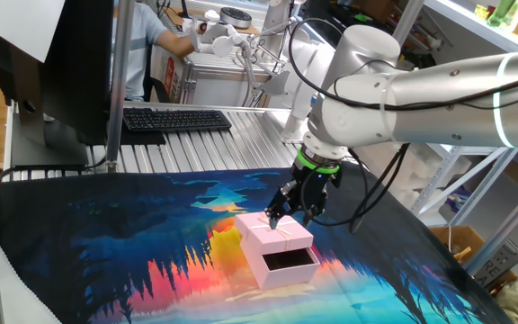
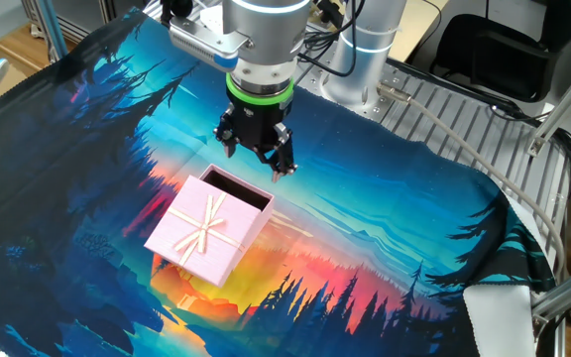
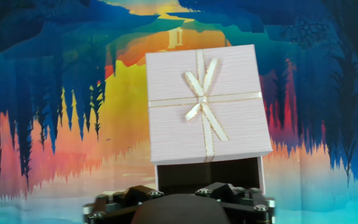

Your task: Slide the outer casing onto the gift box

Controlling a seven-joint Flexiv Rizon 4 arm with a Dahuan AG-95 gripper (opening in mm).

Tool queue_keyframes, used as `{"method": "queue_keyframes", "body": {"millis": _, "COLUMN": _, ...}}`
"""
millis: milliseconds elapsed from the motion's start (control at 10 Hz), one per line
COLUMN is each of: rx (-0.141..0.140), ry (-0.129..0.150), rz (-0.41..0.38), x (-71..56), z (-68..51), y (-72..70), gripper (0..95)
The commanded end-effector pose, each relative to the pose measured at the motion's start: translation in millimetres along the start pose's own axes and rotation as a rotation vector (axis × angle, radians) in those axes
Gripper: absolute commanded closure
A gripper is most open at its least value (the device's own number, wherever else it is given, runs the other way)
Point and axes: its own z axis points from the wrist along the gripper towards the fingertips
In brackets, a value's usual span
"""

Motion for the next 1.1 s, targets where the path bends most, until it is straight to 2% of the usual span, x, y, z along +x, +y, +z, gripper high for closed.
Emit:
{"method": "queue_keyframes", "body": {"millis": 100, "rx": 0.031, "ry": -0.029, "rz": 0.203, "x": 1.0, "z": -0.1, "y": -0.7, "gripper": 95.0}}
{"method": "queue_keyframes", "body": {"millis": 500, "rx": 0.029, "ry": -0.046, "rz": 0.197, "x": 1.2, "z": -0.1, "y": -0.8, "gripper": 95.0}}
{"method": "queue_keyframes", "body": {"millis": 1100, "rx": 0.029, "ry": -0.046, "rz": 0.202, "x": 1.3, "z": 0.4, "y": -0.7, "gripper": 95.0}}
